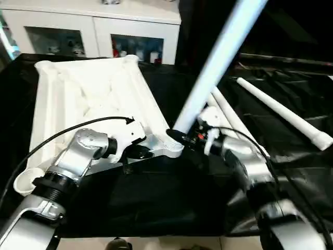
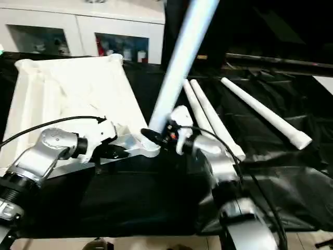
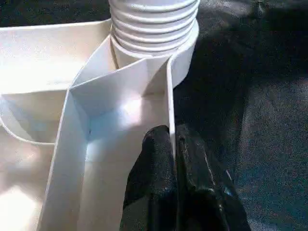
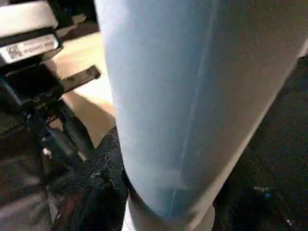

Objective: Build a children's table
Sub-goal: Insert table leg to table base

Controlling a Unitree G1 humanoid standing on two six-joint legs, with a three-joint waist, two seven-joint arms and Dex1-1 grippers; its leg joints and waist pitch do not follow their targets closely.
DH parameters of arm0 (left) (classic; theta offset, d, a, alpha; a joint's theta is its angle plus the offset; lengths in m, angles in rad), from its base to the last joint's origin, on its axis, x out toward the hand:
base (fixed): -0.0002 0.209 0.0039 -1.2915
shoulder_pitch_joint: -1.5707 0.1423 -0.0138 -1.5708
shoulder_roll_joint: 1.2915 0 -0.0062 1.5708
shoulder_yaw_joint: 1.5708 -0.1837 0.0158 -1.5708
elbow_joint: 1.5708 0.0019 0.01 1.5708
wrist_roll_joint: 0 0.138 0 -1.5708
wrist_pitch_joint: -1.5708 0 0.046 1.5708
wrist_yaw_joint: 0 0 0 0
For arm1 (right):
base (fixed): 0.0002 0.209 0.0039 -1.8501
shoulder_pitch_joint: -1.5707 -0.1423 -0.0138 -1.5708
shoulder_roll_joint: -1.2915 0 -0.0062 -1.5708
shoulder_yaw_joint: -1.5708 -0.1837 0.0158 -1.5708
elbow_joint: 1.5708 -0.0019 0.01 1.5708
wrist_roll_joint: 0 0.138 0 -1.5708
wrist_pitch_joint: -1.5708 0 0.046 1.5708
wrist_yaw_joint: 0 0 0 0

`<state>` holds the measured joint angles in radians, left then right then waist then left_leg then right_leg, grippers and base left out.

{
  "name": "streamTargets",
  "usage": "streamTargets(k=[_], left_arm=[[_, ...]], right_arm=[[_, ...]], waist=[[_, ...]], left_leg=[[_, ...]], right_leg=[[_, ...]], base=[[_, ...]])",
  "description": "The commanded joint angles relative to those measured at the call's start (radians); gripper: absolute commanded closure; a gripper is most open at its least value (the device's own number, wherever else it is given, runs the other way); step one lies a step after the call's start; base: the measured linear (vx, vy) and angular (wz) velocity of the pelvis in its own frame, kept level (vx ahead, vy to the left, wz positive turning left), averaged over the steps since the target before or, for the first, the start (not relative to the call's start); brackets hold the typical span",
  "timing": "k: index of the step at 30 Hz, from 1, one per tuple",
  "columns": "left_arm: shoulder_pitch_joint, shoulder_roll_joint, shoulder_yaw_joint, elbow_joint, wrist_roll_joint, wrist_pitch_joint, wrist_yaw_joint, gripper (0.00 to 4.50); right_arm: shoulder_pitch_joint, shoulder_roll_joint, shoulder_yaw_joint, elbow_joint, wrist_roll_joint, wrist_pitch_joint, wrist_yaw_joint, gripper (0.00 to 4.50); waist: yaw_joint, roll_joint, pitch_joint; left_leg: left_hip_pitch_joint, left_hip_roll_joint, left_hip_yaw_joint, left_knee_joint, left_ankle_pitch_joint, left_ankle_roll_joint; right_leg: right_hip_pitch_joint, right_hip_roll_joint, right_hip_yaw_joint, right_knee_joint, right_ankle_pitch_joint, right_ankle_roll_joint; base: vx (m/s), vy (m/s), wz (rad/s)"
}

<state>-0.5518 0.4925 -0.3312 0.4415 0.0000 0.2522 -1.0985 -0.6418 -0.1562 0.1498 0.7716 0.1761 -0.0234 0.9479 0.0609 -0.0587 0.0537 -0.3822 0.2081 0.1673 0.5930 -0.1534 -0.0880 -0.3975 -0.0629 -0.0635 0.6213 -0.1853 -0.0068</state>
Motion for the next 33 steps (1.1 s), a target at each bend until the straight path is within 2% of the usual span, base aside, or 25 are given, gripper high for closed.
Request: streamTargets(k=[1, 4, 5, 6, 9, 12, 14, 17, 23, 26, 29, 33], left_arm=[[-0.013, -0.012, -0.033, -0.053, -0.002, -0.053, -0.065, 4.50], [-0.013, -0.008, -0.041, -0.058, 0.000, -0.058, -0.075, 4.50], [-0.013, 0.002, -0.055, -0.064, 0.006, -0.072, -0.097, 4.50], [-0.013, 0.005, -0.060, -0.067, 0.007, -0.075, -0.104, 4.50], [-0.010, 0.014, -0.069, -0.080, 0.000, -0.089, -0.136, 4.50], [-0.007, 0.021, -0.078, -0.095, -0.006, -0.107, -0.173, 4.50], [-0.007, 0.023, -0.080, -0.097, -0.007, -0.114, -0.180, 4.50], [-0.005, 0.025, -0.081, -0.100, -0.019, -0.127, -0.197, 4.50], [-0.015, 0.024, -0.076, -0.076, -0.007, -0.138, -0.184, 4.50], [-0.023, 0.014, -0.064, -0.060, -0.006, -0.131, -0.160, 4.50], [-0.036, 0.000, -0.050, -0.037, 0.004, -0.108, -0.116, 4.50], [-0.056, -0.022, -0.027, -0.023, -0.002, -0.043, -0.068, 4.50]], right_arm=[[0.035, -0.025, 0.067, 0.133, -0.087, 0.055, 0.042, 2.61], [0.021, -0.032, 0.075, 0.149, -0.087, 0.058, 0.079, 2.61], [0.007, -0.041, 0.086, 0.167, -0.094, 0.059, 0.124, 2.61], [0.004, -0.043, 0.090, 0.173, -0.097, 0.060, 0.138, 2.61], [-0.011, -0.049, 0.093, 0.199, -0.100, 0.047, 0.165, 2.61], [-0.023, -0.056, 0.094, 0.225, -0.100, 0.024, 0.212, 2.61], [-0.025, -0.058, 0.093, 0.230, -0.100, 0.018, 0.222, 2.61], [-0.023, -0.059, 0.085, 0.238, -0.095, -0.002, 0.259, 2.61], [-0.019, -0.056, 0.076, 0.247, -0.093, -0.015, 0.268, 2.61], [-0.015, -0.051, 0.064, 0.251, -0.087, -0.022, 0.259, 2.61], [-0.013, -0.035, 0.039, 0.262, -0.076, -0.026, 0.207, 2.61], [-0.016, -0.005, 0.007, 0.291, -0.081, -0.025, 0.045, 2.61]], waist=[[-0.011, 0.010, -0.036], [-0.008, 0.014, -0.041], [-0.009, 0.009, -0.039], [-0.007, 0.012, -0.040], [-0.005, 0.010, -0.042], [-0.005, 0.009, -0.046], [-0.004, 0.009, -0.050], [-0.003, 0.009, -0.052], [-0.002, 0.011, -0.050], [-0.003, 0.010, -0.044], [-0.003, 0.010, -0.043], [-0.008, 0.007, -0.038]], left_leg=[[0.035, 0.025, -0.018, -0.083, -0.485, -0.026], [0.038, 0.028, -0.016, -0.087, -0.475, -0.024], [0.033, 0.030, -0.016, -0.091, -0.464, -0.020], [0.033, 0.030, -0.014, -0.091, -0.453, -0.016], [0.036, 0.031, -0.010, -0.090, -0.441, -0.013], [0.028, 0.032, -0.010, -0.094, -0.403, -0.013], [0.029, 0.033, -0.007, -0.094, -0.375, -0.011], [0.029, 0.033, -0.005, -0.094, -0.363, -0.009], [0.032, 0.034, -0.005, -0.096, -0.380, -0.015], [0.038, 0.033, -0.008, -0.098, -0.433, -0.023], [0.045, 0.034, -0.012, -0.099, -0.468, -0.032], [0.046, 0.031, -0.015, -0.100, -0.500, -0.041]], right_leg=[[0.004, -0.079, 0.042, -0.118, -0.595, -0.113], [0.008, -0.077, 0.043, -0.113, -0.533, -0.130], [0.010, -0.076, 0.044, -0.109, -0.497, -0.142], [0.012, -0.074, 0.045, -0.105, -0.466, -0.152], [0.011, -0.077, 0.049, -0.103, -0.434, -0.169], [0.021, -0.075, 0.048, -0.096, -0.382, -0.178], [0.024, -0.073, 0.049, -0.090, -0.324, -0.193], [0.027, -0.072, 0.048, -0.087, -0.293, -0.206], [0.027, -0.073, 0.048, -0.089, -0.316, -0.205], [0.023, -0.075, 0.049, -0.098, -0.400, -0.191], [0.019, -0.077, 0.050, -0.103, -0.450, -0.182], [0.014, -0.080, 0.048, -0.112, -0.537, -0.156]], base=[[0.000, 0.000, 0.00], [0.000, 0.000, 0.00], [0.000, 0.000, 0.00], [0.000, 0.000, 0.00], [0.000, 0.000, 0.00], [0.000, 0.000, 0.00], [0.000, 0.000, 0.00], [0.000, 0.000, 0.00], [0.000, 0.000, 0.00], [0.000, 0.000, 0.00], [0.000, 0.000, 0.00], [0.000, 0.000, 0.00]])
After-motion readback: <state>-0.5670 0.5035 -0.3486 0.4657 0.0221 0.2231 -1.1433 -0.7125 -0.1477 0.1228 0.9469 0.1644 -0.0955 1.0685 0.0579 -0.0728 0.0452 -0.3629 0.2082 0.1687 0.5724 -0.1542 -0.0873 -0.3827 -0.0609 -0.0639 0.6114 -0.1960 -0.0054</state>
